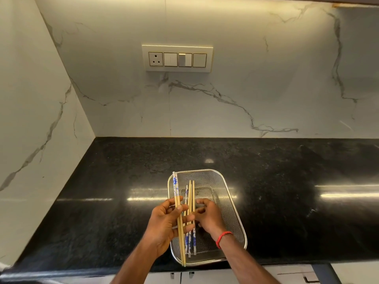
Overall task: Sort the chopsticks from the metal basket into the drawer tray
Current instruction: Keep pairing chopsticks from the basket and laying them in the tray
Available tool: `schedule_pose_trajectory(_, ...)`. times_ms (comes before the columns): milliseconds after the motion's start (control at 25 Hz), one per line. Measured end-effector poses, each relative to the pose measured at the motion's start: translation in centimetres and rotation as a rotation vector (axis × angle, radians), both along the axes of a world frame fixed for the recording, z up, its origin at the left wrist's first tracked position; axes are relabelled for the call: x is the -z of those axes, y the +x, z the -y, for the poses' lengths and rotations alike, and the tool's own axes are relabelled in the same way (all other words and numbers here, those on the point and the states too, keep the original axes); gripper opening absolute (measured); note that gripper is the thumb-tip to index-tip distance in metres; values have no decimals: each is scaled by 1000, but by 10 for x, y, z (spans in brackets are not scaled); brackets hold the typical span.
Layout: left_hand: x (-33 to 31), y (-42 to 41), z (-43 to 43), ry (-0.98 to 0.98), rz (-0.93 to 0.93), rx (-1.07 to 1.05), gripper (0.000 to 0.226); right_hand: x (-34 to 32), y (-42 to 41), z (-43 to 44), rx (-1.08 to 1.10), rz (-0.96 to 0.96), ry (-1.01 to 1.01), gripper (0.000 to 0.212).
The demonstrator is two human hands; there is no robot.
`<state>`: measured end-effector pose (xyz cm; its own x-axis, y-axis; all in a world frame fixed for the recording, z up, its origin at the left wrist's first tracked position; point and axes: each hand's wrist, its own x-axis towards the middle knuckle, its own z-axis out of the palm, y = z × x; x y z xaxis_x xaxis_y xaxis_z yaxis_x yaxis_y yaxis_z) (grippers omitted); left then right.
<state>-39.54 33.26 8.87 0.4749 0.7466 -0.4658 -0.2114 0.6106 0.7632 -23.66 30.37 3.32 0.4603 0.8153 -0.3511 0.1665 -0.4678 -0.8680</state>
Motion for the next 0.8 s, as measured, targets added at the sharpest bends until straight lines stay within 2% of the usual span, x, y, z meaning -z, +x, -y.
schedule_pose_trajectory(120,0,2,1,3,8,35,27,-14,7,11,94,-43,114,19)
schedule_pose_trajectory(240,-1,5,2,-22,44,70,28,-37,11,26,239,-172,326,15)
schedule_pose_trajectory(360,-4,10,5,-19,67,139,30,-57,9,42,173,2,441,20)
schedule_pose_trajectory(520,-9,25,12,6,90,245,28,-69,-4,60,-43,196,418,18)
schedule_pose_trajectory(720,-11,46,29,-12,132,317,31,-73,5,88,55,197,394,14)
schedule_pose_trajectory(800,-11,60,40,-22,124,356,30,-73,13,104,107,214,353,20)
